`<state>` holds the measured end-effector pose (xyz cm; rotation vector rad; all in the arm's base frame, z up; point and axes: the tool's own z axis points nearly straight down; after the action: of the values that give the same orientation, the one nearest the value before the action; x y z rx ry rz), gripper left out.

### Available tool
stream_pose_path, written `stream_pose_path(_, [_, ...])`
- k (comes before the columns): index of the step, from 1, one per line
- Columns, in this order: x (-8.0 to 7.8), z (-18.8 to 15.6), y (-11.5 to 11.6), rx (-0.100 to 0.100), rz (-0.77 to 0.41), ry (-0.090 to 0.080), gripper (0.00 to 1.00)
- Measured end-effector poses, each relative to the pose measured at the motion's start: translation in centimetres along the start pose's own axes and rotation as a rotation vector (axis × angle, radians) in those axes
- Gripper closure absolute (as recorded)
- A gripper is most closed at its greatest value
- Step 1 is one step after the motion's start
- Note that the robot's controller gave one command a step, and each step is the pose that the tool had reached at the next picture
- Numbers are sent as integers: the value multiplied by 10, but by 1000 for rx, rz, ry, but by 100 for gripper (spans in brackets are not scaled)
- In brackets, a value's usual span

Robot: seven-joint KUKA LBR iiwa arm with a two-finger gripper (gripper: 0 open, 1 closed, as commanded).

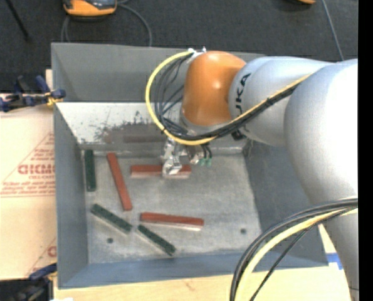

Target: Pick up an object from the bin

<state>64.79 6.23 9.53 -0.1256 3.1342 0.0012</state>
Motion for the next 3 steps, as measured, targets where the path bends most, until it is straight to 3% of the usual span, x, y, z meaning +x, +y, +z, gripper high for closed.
stream_pose_path(1, [22, 2, -2, 0, -169, -37, 100])
stream_pose_path(2, [20, 2, -2, -2, -170, -4, 100])
stream_pose_path(3, [20, 2, -2, -2, -168, -4, 100])
